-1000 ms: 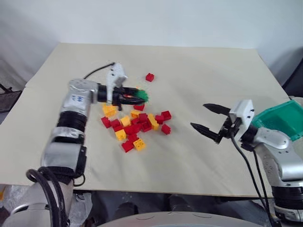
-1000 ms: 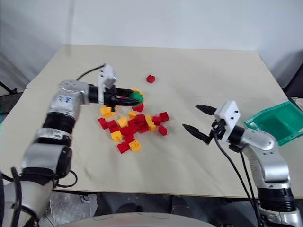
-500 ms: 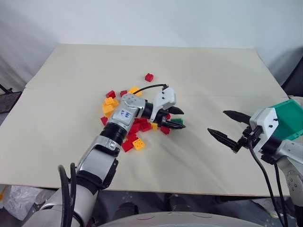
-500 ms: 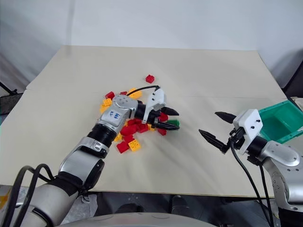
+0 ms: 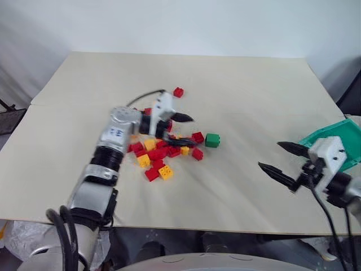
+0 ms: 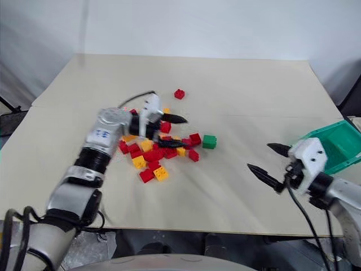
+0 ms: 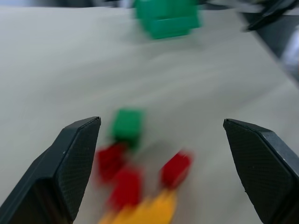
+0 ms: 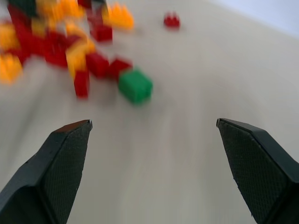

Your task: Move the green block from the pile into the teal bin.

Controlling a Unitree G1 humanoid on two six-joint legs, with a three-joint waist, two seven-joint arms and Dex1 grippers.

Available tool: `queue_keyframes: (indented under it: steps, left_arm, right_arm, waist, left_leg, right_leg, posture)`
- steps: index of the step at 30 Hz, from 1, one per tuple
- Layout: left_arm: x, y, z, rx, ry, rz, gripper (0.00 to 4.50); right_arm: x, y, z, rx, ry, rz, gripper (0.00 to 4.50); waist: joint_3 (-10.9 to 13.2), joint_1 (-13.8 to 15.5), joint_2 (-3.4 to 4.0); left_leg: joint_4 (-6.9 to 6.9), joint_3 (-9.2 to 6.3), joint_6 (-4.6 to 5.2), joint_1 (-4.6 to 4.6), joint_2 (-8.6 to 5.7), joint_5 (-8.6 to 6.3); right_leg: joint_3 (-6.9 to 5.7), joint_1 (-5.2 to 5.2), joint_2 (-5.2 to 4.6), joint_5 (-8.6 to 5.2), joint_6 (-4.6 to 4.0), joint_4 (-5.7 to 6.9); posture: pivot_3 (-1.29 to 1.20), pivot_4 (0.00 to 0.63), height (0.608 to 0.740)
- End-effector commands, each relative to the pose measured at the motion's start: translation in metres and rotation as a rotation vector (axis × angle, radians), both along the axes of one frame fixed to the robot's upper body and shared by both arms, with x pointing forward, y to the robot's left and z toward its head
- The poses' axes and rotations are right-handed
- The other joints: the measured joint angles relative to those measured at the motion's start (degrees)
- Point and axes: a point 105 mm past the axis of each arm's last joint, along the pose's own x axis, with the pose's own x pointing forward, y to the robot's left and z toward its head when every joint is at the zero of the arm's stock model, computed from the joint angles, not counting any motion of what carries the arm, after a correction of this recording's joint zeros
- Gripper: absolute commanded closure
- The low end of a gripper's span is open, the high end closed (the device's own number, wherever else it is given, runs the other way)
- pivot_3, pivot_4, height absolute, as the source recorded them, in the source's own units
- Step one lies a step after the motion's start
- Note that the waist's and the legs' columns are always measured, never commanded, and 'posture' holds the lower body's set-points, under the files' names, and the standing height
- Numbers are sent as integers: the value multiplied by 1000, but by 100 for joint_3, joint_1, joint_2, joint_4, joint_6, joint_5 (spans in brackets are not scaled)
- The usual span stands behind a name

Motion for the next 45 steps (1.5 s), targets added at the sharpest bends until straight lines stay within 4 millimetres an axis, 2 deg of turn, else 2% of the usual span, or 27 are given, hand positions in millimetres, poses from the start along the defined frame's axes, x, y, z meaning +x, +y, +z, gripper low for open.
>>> queue_keyframes:
  steps: [1,3,4,6,9,13,15,17,19,22,26,28,31,34,37,41,45]
  left_arm:
    - [-1,24,9,-44,-38,44,25]
    - [-2,36,8,-48,-39,62,25]
    - [-4,51,9,-61,-31,91,25]
    - [-13,65,13,-148,24,82,25]
    - [-19,76,5,-129,15,104,25]
    - [-32,81,-8,-99,32,100,25]
    - [-34,81,-12,-107,34,126,25]
    - [-38,78,-11,-142,15,141,25]
    - [-41,75,-11,-161,5,153,25]
    - [-43,72,-11,-174,-3,165,25]
    - [-46,70,-12,-182,-11,179,25]
    - [-49,71,-12,-191,-16,196,25]
    - [-51,73,-12,-196,-26,220,25]
    - [-52,73,-10,-203,-31,231,0]
    - [-52,75,-10,-203,-34,238,0]
    - [-50,73,-9,-203,-30,229,0]
    - [-47,66,-10,-205,-18,197,0]
  right_arm:
    - [-12,-14,17,-56,-20,-27,0]
    - [-13,-23,17,-94,2,-66,0]
    - [-10,-22,20,-89,13,-69,0]
    - [-4,-14,23,-76,24,-47,0]
    - [14,7,21,-77,26,34,0]
    - [40,36,12,-98,56,164,0]
    - [56,52,-1,-164,132,238,0]
    - [86,80,-5,-180,137,338,0]
    - [105,96,-5,-191,139,392,0]
    - [130,107,-11,-230,173,407,0]
    - [151,118,-15,-254,195,406,0]
    - [167,131,-22,-293,253,383,0]
    - [176,137,-32,-368,318,353,0]
    - [176,145,-21,-313,282,397,621]
    - [176,148,-11,-281,247,405,1630]
    - [168,140,1,-237,190,392,2962]
    - [152,126,13,-186,149,355,3006]
  waist:
    - [0,3,1]
    - [0,9,0]
    - [0,12,0]
    - [1,-18,-1]
    - [6,-62,-10]
    - [7,-78,-5]
    - [9,-114,-2]
    - [10,-139,-4]
    - [14,-158,0]
    - [18,-141,7]
    - [19,-138,9]
    - [20,-168,10]
    - [20,-215,11]
    - [20,-197,11]
    - [20,-192,12]
    - [20,-173,12]
    - [21,-141,12]
  left_leg:
    - [-1,2,1,3,1,-1]
    - [0,2,2,7,0,-1]
    - [2,4,2,9,0,-1]
    - [3,5,5,8,0,1]
    - [3,6,4,10,9,1]
    - [3,0,1,12,21,3]
    - [3,3,1,12,22,3]
    - [4,2,0,8,24,3]
    - [7,7,0,6,22,4]
    - [5,2,-2,-2,25,5]
    - [4,-3,-3,-14,22,5]
    - [4,6,-1,-13,17,3]
    - [2,18,0,-10,15,3]
    - [-6,17,-7,-16,19,5]
    - [-5,18,-8,-17,10,5]
    - [-4,18,-7,-17,7,5]
    - [-4,13,-7,-25,3,5]
  right_leg:
    - [0,1,0,0,0,0]
    - [-1,7,-7,0,0,1]
    - [1,10,-10,1,2,1]
    - [2,10,-14,4,7,-2]
    - [-1,8,-4,3,4,2]
    - [-6,7,-12,0,-1,7]
    - [-3,5,-14,0,-1,10]
    - [-6,0,-18,0,-1,11]
    - [-4,-3,-21,1,1,11]
    - [-9,-11,-16,-1,-3,16]
    - [-20,-18,-28,-6,-11,13]
    - [-21,-18,-38,-6,-11,10]
    - [-21,-25,-49,-5,-10,15]
    - [-31,-45,-81,-9,-18,31]
    - [-34,-45,-91,-10,-18,33]
    - [-43,-45,-97,-10,-18,36]
    - [-59,-47,-99,-9,-18,33]
  posture:
    - [0,150,740]
    - [0,150,740]
    - [0,150,740]
    - [0,150,740]
    - [0,150,740]
    - [0,150,740]
    - [0,150,740]
    - [0,150,740]
    - [0,150,740]
    - [0,150,740]
    - [0,150,740]
    - [0,150,740]
    - [0,150,740]
    - [0,150,740]
    - [0,150,740]
    - [0,150,740]
    - [0,150,740]
